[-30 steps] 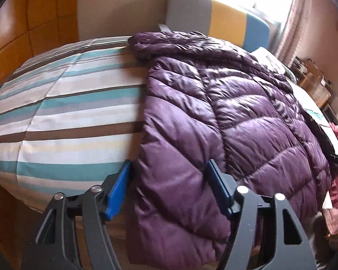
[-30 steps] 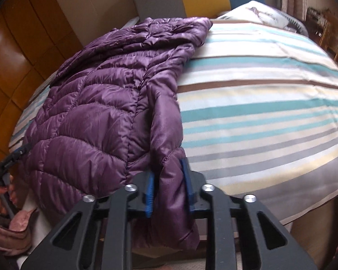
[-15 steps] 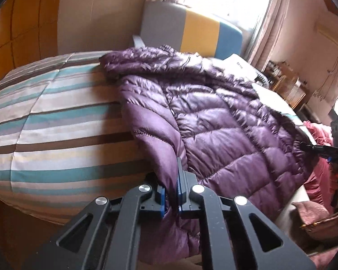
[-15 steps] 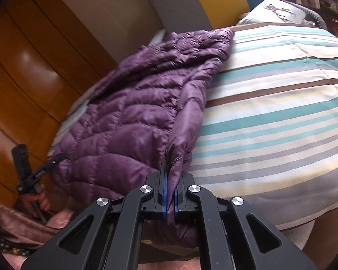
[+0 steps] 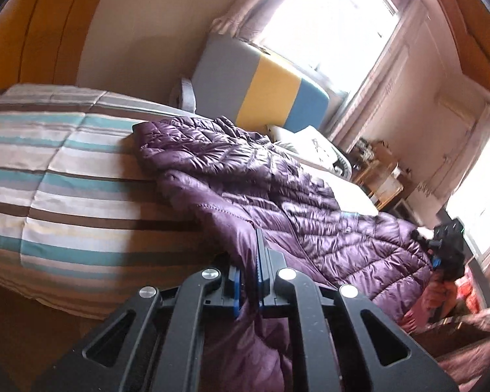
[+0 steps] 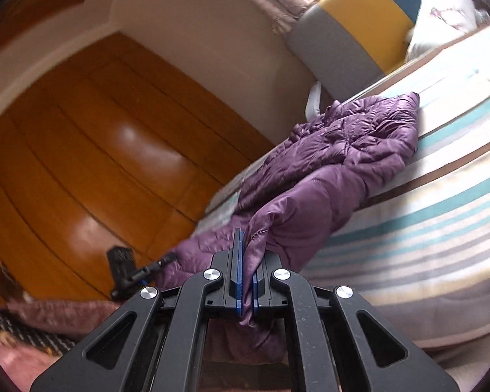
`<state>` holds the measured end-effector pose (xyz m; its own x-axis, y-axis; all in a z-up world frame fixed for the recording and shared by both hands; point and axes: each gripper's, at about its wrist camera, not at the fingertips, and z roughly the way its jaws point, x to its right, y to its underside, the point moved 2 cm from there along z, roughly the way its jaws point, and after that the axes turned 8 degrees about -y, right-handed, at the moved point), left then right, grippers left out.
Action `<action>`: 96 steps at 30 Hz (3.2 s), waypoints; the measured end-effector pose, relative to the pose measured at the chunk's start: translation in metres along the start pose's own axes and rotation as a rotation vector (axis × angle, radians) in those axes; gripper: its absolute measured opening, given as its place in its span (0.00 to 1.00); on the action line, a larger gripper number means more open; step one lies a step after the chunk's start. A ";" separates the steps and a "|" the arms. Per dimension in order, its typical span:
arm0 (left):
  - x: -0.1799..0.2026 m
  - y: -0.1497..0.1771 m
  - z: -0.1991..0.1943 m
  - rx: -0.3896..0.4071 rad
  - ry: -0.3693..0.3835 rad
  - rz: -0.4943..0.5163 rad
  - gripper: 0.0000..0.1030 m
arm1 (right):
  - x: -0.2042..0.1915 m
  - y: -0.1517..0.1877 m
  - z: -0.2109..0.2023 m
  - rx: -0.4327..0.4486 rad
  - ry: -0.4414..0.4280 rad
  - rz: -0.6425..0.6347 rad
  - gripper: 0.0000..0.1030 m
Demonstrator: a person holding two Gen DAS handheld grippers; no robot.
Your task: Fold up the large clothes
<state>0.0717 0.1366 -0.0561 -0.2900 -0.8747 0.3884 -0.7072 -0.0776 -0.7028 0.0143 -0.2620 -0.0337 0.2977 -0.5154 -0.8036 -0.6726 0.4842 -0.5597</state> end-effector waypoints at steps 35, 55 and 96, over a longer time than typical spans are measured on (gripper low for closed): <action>-0.055 -0.162 0.203 0.038 -0.181 -0.268 0.95 | 0.189 -0.135 0.082 0.357 0.166 0.372 0.75; -0.071 -0.087 0.195 -0.018 -0.193 -0.209 0.98 | 0.179 -0.075 0.057 0.163 0.400 0.259 0.86; -0.033 -0.015 0.134 -0.142 -0.092 -0.032 0.72 | 0.152 -0.053 0.051 0.033 0.354 0.191 0.54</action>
<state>0.1777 0.1025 -0.1380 -0.2105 -0.9134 0.3483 -0.8010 -0.0431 -0.5971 0.1301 -0.3300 -0.1366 -0.0859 -0.6229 -0.7775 -0.6694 0.6141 -0.4180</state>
